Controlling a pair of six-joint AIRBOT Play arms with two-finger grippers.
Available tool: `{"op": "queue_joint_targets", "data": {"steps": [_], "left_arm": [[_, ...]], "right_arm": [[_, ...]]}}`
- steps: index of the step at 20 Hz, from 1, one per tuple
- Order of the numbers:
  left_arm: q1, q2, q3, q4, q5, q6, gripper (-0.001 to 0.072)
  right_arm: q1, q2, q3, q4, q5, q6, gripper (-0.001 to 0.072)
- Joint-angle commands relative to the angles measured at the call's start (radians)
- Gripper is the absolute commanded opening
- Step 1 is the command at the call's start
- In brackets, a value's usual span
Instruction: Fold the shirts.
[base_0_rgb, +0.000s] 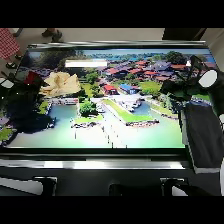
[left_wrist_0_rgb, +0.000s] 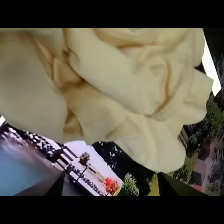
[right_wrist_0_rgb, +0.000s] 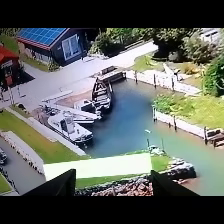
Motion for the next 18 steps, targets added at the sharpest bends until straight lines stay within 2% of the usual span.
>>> {"op": "queue_joint_targets", "data": {"steps": [1, 3, 6, 12, 13, 14, 15, 16, 17, 18], "left_arm": [[0.057, -0.075, -0.013, -0.163, 0.111, 0.034, 0.0720], [0.038, -0.116, -0.012, -0.272, 0.181, 0.094, 0.0720], [0.013, -0.179, -0.012, -0.356, 0.241, 0.103, 0.0720], [-0.013, -0.228, -0.012, -0.385, 0.355, 0.153, 0.0713], [-0.014, -0.236, -0.012, -0.391, 0.349, 0.151, 0.0568], [-0.015, -0.245, -0.012, -0.397, 0.340, 0.152, 0.0344], [-0.016, -0.250, -0.012, -0.397, 0.325, 0.152, 0.0194], [-0.016, -0.252, -0.012, -0.397, 0.308, 0.154, 0.0073], [-0.016, -0.246, -0.010, -0.400, 0.290, 0.173, 0.0037], [-0.018, -0.232, -0.003, -0.426, 0.284, 0.232, 0.0036]], "right_arm": [[0.001, 0.000, 0.000, -0.002, 0.010, -0.003, 0.0554], [0.001, 0.000, 0.000, -0.002, 0.009, -0.002, 0.0554], [0.001, 0.000, 0.000, -0.001, 0.013, -0.002, 0.0553], [0.001, 0.000, 0.000, 0.016, 0.071, -0.002, 0.0552], [0.001, 0.000, 0.000, 0.025, 0.076, -0.002, 0.0551], [0.001, 0.000, 0.000, 0.032, 0.081, -0.002, 0.0551], [0.001, 0.000, 0.000, 0.037, 0.087, -0.002, 0.0551], [0.001, 0.000, 0.000, 0.037, 0.093, -0.002, 0.0551], [0.001, 0.000, 0.000, 0.036, 0.098, -0.002, 0.0551], [0.001, 0.000, 0.000, 0.035, 0.097, -0.003, 0.0552]]}}
